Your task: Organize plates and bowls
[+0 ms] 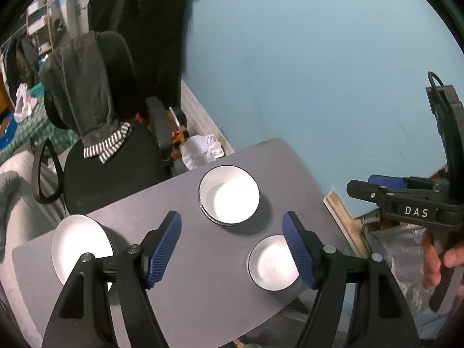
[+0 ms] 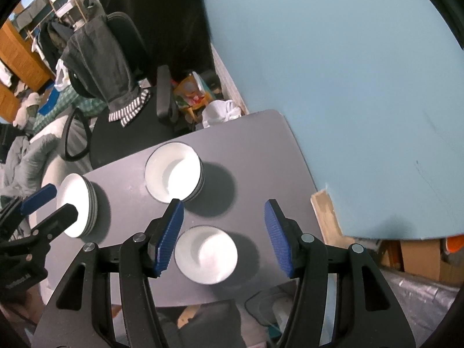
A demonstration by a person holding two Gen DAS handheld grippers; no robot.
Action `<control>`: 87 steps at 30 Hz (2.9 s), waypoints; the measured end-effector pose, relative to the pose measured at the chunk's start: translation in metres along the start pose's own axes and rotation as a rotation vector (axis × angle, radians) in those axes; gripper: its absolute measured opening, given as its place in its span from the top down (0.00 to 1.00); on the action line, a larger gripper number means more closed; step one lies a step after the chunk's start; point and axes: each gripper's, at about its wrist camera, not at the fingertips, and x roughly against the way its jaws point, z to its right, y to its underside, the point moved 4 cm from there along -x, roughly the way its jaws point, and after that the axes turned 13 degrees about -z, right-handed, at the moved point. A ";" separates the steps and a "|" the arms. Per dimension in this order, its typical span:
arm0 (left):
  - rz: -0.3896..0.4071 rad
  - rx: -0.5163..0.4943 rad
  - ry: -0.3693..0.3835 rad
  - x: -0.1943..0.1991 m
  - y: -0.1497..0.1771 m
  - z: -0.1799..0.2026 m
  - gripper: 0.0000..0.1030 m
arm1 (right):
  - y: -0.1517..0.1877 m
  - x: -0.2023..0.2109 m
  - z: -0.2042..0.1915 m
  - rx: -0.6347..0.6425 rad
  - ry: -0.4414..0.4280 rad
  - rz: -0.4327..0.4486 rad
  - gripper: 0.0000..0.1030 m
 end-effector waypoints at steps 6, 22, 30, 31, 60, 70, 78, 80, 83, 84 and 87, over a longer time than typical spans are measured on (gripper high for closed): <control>-0.001 -0.055 -0.011 -0.001 0.014 0.009 0.27 | 0.017 0.003 0.004 -0.006 0.009 -0.006 0.45; -0.099 -0.087 -0.022 -0.039 0.055 0.025 0.26 | 0.076 -0.041 0.022 -0.060 -0.039 -0.109 0.45; -0.128 -0.149 -0.055 -0.054 0.067 0.035 0.26 | 0.092 -0.058 0.027 -0.079 -0.050 -0.115 0.45; -0.131 -0.150 -0.053 -0.056 0.067 0.035 0.26 | 0.092 -0.060 0.027 -0.080 -0.056 -0.113 0.45; -0.279 -0.044 -0.009 -0.168 0.061 0.019 0.26 | 0.087 -0.172 0.033 -0.003 -0.029 -0.203 0.45; -0.326 -0.013 0.010 -0.196 0.069 0.023 0.26 | 0.078 -0.187 0.034 0.036 -0.059 -0.224 0.45; -0.361 -0.003 0.018 -0.211 0.067 0.028 0.33 | 0.077 -0.193 0.037 0.044 -0.083 -0.238 0.45; -0.367 -0.009 0.019 -0.214 0.067 0.028 0.37 | 0.078 -0.194 0.039 0.042 -0.089 -0.240 0.45; -0.385 -0.003 0.028 -0.218 0.069 0.028 0.49 | 0.075 -0.198 0.042 0.044 -0.096 -0.243 0.45; -0.390 0.001 0.035 -0.219 0.070 0.028 0.52 | 0.075 -0.198 0.041 0.047 -0.098 -0.245 0.45; -0.398 0.008 0.043 -0.221 0.074 0.028 0.60 | 0.071 -0.200 0.038 0.059 -0.099 -0.245 0.45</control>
